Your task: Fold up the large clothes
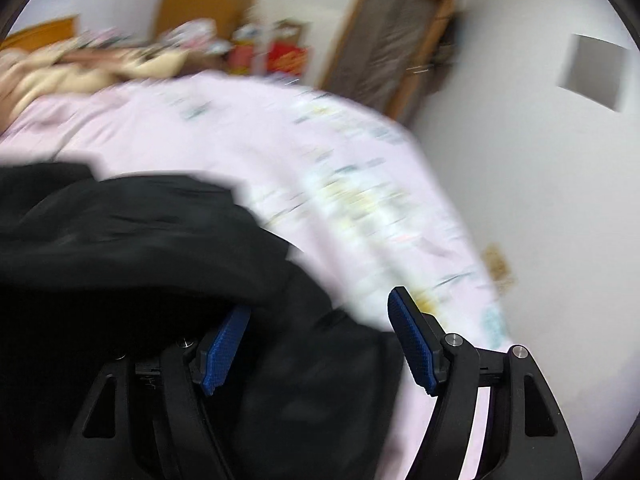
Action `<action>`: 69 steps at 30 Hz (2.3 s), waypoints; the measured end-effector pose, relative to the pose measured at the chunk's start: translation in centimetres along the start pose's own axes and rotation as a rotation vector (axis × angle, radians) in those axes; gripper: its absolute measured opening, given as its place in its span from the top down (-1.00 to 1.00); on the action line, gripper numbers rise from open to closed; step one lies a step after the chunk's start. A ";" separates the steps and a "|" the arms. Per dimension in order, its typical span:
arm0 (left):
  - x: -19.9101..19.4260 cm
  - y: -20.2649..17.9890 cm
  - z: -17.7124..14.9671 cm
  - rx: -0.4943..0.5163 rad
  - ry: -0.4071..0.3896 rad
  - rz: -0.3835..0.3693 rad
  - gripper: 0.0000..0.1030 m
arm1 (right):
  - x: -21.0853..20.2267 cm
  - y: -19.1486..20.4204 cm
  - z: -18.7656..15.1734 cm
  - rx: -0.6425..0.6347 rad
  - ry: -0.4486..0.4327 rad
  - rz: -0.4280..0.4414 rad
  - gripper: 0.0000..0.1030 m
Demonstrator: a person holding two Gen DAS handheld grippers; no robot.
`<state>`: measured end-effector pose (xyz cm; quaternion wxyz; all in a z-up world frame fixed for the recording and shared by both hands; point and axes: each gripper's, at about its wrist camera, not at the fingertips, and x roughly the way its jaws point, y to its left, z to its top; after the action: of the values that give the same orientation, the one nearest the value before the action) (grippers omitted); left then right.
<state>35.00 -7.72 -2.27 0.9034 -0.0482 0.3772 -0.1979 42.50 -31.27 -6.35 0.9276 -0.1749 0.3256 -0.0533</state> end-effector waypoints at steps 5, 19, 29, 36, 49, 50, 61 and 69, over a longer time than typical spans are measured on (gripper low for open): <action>1.6 -0.1 -1.2 0.006 0.047 -0.014 0.98 | 0.6 -2.0 -0.4 0.092 0.034 -0.096 -0.37; 4.8 1.6 -5.1 -0.007 0.169 -0.124 0.63 | -11.8 -7.9 -3.0 0.201 0.059 0.355 -0.39; 0.1 9.7 -0.6 -0.213 0.048 -0.035 -0.61 | -6.0 -2.6 -3.1 0.484 0.160 0.589 -0.39; 4.9 14.9 0.4 -0.421 0.145 0.070 -0.12 | -1.6 -0.9 -3.6 0.672 0.243 0.574 0.59; 8.4 16.6 -3.1 -0.447 0.177 0.098 0.86 | -0.6 -1.2 -6.1 0.595 0.261 0.522 0.93; 8.9 16.8 -3.4 -0.445 0.184 0.102 0.86 | 0.1 -0.9 -6.8 0.602 0.291 0.521 0.93; 3.8 17.5 -1.9 -0.461 0.113 0.091 -0.02 | -6.2 -1.1 -4.0 0.363 0.176 0.385 0.39; 4.7 11.5 1.9 -0.263 0.100 0.082 -0.04 | -9.6 5.2 0.7 0.166 -0.022 0.527 0.23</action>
<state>43.03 0.81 -6.75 0.8767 -0.1409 0.4462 -0.1120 35.37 -24.21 -2.07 0.9241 -0.0080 0.3444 0.1655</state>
